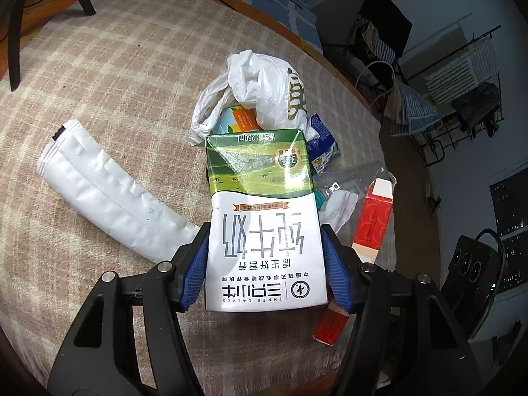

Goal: Collect trash
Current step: 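Close the left tool on the milk carton while the right tool grips the red box, then carry both boxes over the blue basket and open both tools to drop them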

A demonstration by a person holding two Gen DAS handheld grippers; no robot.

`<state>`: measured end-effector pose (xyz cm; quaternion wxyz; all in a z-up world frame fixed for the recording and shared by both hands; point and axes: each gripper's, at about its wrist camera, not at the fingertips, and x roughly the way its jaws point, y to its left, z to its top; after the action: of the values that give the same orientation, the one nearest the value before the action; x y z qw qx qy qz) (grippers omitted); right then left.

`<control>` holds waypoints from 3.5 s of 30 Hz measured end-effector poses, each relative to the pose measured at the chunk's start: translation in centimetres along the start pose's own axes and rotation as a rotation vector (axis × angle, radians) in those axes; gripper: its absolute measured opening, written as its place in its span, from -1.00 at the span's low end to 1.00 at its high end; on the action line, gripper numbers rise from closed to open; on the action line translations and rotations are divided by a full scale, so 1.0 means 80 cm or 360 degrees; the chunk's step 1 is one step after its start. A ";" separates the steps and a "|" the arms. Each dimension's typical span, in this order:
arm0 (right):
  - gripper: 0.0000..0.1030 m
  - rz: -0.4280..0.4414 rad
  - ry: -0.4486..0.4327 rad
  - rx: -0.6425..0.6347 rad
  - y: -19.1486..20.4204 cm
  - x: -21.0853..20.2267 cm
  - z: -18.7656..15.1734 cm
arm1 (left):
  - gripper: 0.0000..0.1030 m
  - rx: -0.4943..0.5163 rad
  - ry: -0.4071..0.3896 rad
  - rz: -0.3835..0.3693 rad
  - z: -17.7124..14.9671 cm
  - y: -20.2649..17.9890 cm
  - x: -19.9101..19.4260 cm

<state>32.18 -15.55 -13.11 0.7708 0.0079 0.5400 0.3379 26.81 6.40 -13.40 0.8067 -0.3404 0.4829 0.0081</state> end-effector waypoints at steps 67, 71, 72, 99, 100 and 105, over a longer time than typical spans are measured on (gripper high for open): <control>0.53 0.0043 -0.0064 -0.0649 0.178 -0.164 -0.304 | 0.25 0.0538 -0.0143 0.0220 -0.349 0.064 -0.250; 0.53 0.0038 -0.0004 -0.0668 0.180 -0.153 -0.319 | 0.25 0.0574 -0.0050 0.0233 -0.371 0.066 -0.233; 0.53 0.0036 0.0005 -0.0673 0.182 -0.152 -0.323 | 0.25 0.0582 -0.0024 0.0236 -0.376 0.067 -0.229; 0.71 0.0018 0.0261 -0.0683 0.181 -0.103 -0.357 | 0.29 0.0632 0.0174 0.0350 -0.414 0.084 -0.194; 0.71 0.0018 0.0264 -0.0683 0.181 -0.103 -0.357 | 0.29 0.0631 0.0173 0.0352 -0.414 0.084 -0.193; 0.71 0.0018 0.0259 -0.0679 0.180 -0.103 -0.357 | 0.29 0.0625 0.0169 0.0358 -0.413 0.084 -0.193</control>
<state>-0.68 -18.89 -12.77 0.7069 -0.1798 0.5168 0.4482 -9.28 -1.94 -14.87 0.8250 -0.1207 0.5518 -0.0140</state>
